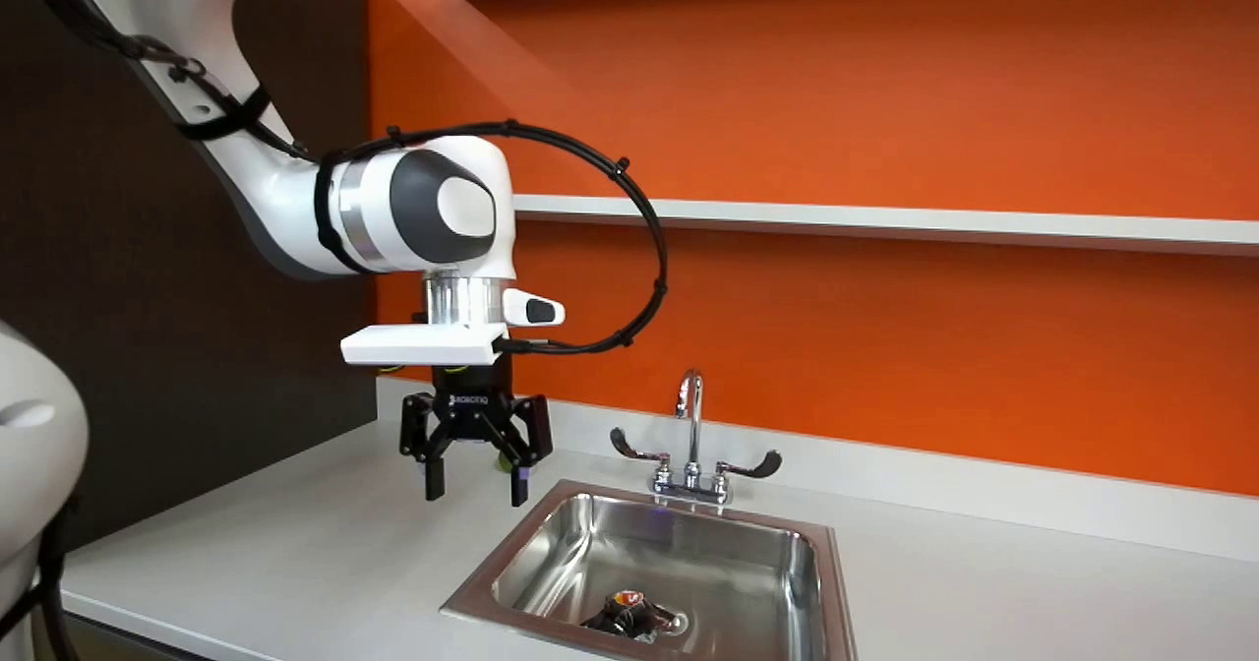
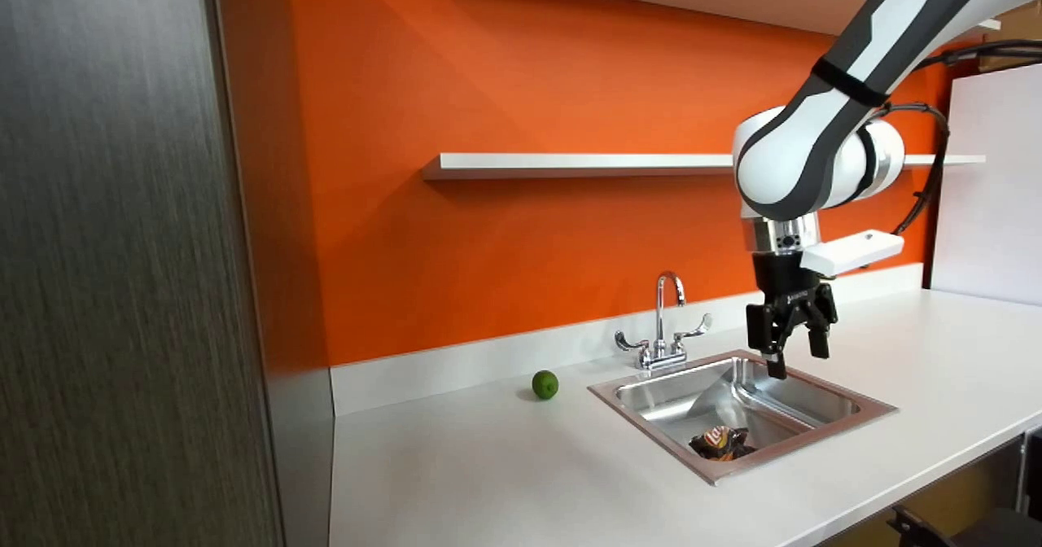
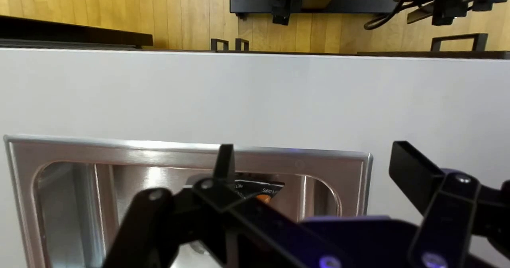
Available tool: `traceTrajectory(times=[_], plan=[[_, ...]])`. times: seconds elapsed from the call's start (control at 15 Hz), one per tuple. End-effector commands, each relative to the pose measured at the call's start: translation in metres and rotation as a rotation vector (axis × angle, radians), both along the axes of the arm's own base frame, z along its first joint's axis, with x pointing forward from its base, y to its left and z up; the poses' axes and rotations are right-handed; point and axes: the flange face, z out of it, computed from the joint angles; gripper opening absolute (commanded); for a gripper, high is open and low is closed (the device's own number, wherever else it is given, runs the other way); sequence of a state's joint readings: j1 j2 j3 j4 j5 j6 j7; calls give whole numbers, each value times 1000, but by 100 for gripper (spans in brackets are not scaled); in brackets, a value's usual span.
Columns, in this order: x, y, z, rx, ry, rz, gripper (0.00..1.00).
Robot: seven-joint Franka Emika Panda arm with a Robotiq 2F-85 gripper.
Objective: Put the black pack inside the sink
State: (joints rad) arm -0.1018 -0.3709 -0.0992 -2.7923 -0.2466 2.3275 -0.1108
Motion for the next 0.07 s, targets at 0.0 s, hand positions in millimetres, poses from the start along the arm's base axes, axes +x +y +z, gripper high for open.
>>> traceTrajectory(times=[0.0], plan=[[0,0,1,0,1,0,100]])
